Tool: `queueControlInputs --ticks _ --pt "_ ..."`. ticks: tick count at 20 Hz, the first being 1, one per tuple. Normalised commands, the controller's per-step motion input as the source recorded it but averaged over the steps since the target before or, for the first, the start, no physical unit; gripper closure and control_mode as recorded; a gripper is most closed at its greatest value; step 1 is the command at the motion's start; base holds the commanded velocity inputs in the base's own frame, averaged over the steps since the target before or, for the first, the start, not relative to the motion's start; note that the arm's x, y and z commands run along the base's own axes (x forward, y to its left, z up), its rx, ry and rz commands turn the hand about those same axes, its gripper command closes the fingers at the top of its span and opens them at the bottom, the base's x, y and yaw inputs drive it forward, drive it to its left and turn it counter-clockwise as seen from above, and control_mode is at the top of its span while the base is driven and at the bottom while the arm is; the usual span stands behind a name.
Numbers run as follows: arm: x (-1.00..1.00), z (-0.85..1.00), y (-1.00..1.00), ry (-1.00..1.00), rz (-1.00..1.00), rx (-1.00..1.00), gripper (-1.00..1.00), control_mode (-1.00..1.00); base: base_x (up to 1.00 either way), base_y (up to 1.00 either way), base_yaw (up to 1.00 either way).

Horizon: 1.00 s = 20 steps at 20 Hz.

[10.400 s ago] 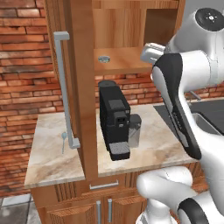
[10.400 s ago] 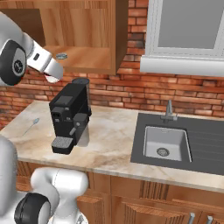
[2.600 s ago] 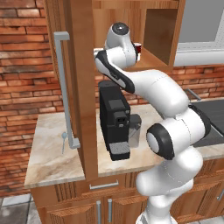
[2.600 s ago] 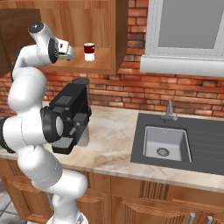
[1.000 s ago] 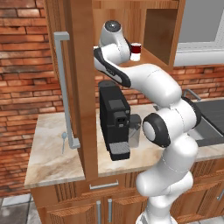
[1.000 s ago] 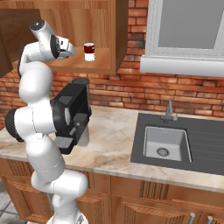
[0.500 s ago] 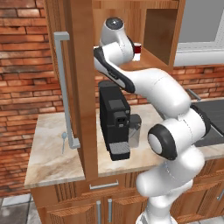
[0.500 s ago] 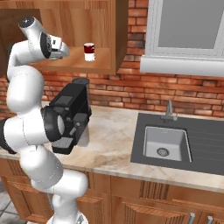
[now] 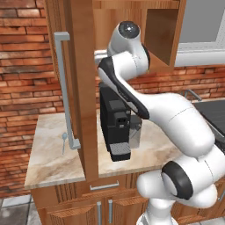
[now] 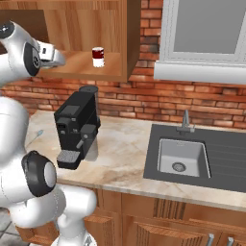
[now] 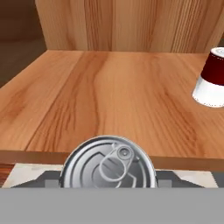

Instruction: Restock the canned food cabinet by taking the new fresh canned food from the counter and placing it in the cabinet. Then, take the old canned food from the cabinet and place it on the counter.

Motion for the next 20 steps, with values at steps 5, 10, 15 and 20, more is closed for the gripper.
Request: queueControlInputs --ticks 5,10,15,20 --pt "-1.0 0.25 -0.15 0.0 0.0 0.0 1.0 -1.0 0.0 0.0 0.0" --pt "-1.0 0.06 -0.43 0.1 0.0 0.0 1.0 -1.0 0.0 0.0 0.0" --pt "-1.0 0.0 -0.8 0.23 0.0 0.0 1.0 -1.0 0.0 0.0 0.0" --pt "-1.0 -0.17 -1.0 0.33 0.04 0.0 1.0 -1.0 0.0 0.0 0.0"
